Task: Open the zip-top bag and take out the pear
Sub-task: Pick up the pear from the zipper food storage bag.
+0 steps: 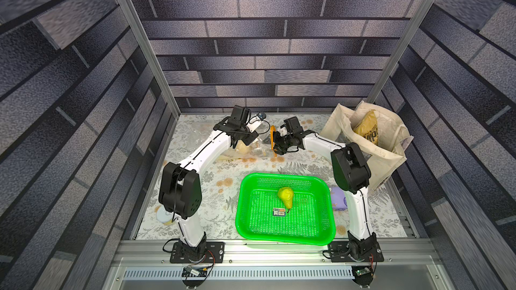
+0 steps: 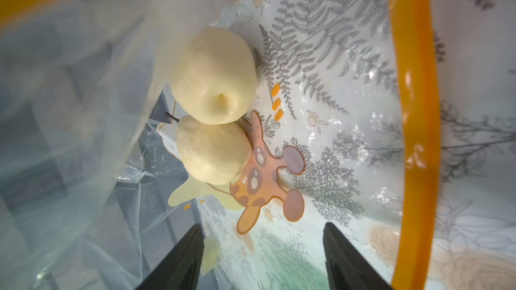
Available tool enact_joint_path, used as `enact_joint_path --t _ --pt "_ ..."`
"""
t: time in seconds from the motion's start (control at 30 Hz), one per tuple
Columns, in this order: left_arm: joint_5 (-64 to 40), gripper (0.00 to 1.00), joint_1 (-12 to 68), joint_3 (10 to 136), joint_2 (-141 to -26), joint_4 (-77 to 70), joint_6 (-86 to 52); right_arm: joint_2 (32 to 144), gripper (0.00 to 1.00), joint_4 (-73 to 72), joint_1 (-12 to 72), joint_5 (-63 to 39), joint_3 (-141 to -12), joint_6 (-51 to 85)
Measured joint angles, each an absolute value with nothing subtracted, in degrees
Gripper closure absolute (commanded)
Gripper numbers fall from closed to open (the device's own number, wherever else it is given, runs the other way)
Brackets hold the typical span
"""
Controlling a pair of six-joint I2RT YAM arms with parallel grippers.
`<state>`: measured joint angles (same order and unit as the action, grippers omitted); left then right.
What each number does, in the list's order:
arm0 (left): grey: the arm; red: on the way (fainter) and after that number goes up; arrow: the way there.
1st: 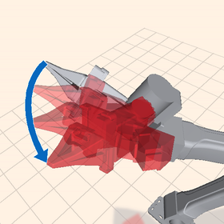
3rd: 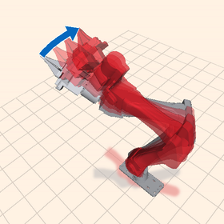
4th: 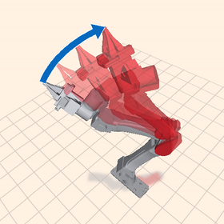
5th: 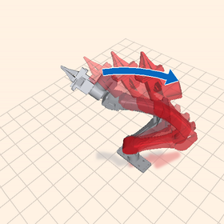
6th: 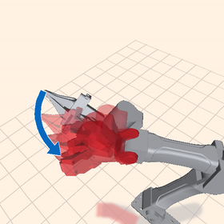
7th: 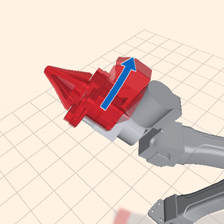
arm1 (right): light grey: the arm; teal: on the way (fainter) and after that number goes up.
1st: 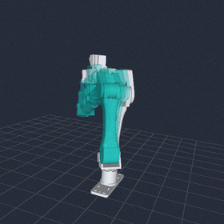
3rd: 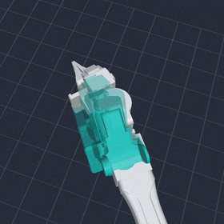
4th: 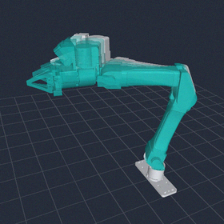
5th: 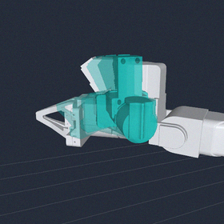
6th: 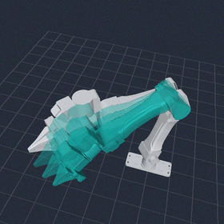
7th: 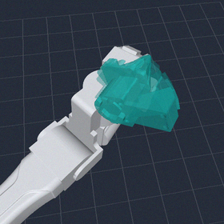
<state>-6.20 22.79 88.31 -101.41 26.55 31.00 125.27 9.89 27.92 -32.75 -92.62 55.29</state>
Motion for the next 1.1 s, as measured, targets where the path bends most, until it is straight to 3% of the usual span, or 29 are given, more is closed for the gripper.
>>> enact_joint_path --t 0.27,0.8,1.1 --pt "-7.16 1.0 22.83 88.66 -101.41 26.55 31.0 125.32 0.15 5.1 28.38 -36.77 -92.16 58.24" --pt "-9.23 1.0 23.27 89.32 -101.41 26.5 30.94 134.32 0.04 4.05 29.23 -44.25 -101.14 55.33" --pt "-10.11 1.0 23.59 89.32 -101.41 26.5 29.65 137.34 0.05 4.21 30.89 -43.97 -102.83 54.89"
